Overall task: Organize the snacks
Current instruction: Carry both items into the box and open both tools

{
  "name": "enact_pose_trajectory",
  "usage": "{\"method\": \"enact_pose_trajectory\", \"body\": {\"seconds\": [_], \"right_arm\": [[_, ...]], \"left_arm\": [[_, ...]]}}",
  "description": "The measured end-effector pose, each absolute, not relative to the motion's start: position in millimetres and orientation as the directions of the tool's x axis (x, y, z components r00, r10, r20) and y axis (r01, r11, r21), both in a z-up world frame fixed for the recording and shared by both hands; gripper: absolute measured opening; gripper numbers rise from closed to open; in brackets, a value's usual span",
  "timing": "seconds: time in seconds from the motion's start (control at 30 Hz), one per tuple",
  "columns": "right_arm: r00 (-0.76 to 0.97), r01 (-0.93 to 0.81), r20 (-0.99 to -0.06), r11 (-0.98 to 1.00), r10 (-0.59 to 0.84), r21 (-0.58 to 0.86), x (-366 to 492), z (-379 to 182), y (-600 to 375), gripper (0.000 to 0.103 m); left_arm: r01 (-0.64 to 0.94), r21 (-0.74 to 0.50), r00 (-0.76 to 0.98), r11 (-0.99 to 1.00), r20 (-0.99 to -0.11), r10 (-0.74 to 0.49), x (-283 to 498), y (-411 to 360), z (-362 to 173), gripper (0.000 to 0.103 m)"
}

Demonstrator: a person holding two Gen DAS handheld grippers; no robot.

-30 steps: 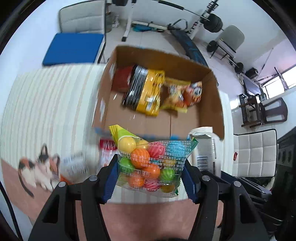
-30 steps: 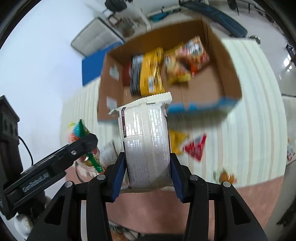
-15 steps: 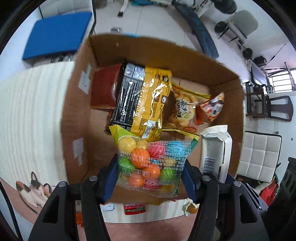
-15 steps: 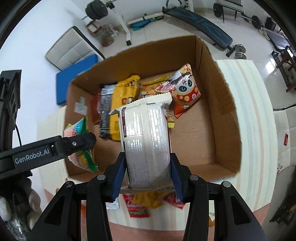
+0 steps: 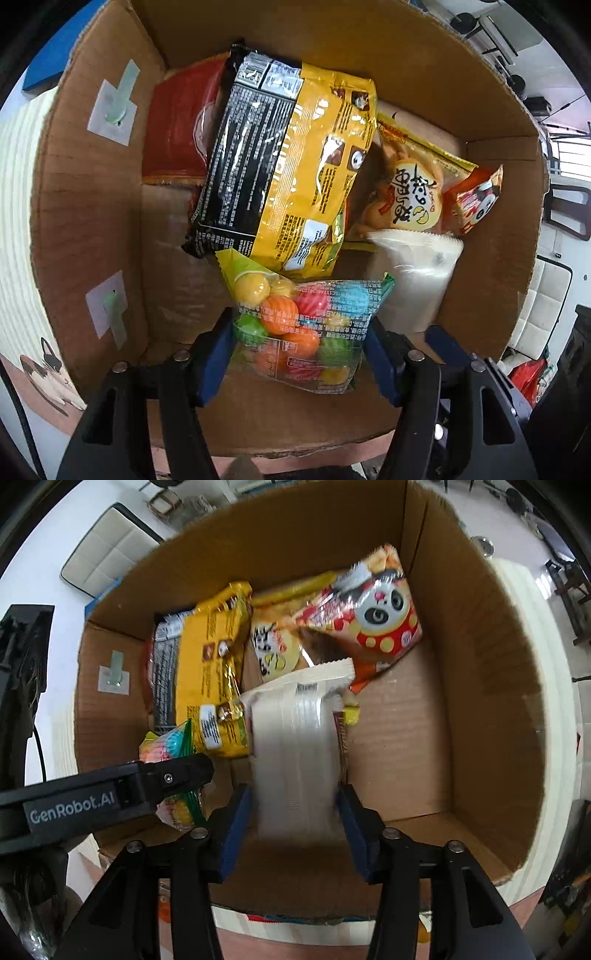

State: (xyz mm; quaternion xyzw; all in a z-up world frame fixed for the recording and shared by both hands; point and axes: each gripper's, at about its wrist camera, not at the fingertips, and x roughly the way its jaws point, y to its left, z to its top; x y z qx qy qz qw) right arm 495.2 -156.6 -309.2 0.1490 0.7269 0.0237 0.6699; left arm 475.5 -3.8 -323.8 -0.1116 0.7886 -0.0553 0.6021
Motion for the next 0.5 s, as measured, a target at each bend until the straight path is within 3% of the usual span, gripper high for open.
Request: {"method": "enact_pose_trajectory", "body": {"seconds": [0.03,0.07,0.1,0.23,0.5], "right_arm": [[-0.057,0.179,-0.968,0.957,0.244,0.230,496,-309,-157,0.080],[-0.057,0.174,-0.969,0.958,0.241,0.229,496,-308,-157,0.083],[-0.059,0.167,-0.970,0.960,0.237,0.225,496,-307,-157,0.083],[-0.061,0.154,-0.973,0.965,0.223,0.212,496,-302,-158,0.091],[0.021,0.085,-0.981,0.978,0.191,0.193,488,-267,-155,0.091]], "left_arm": [[-0.109,-0.227,-0.244,0.968,-0.938,-0.247,475,-3,-324,0.073],[-0.112,-0.232,-0.239,0.966,-0.938,-0.253,473,-5,-325,0.083],[-0.118,-0.235,-0.231,0.965,-0.939,-0.256,472,-3,-323,0.085],[-0.112,-0.216,-0.196,0.970,-0.952,-0.235,470,1,-310,0.087],[-0.062,-0.229,-0.071,0.971,-0.970,-0.233,458,-2,-265,0.087]]}}
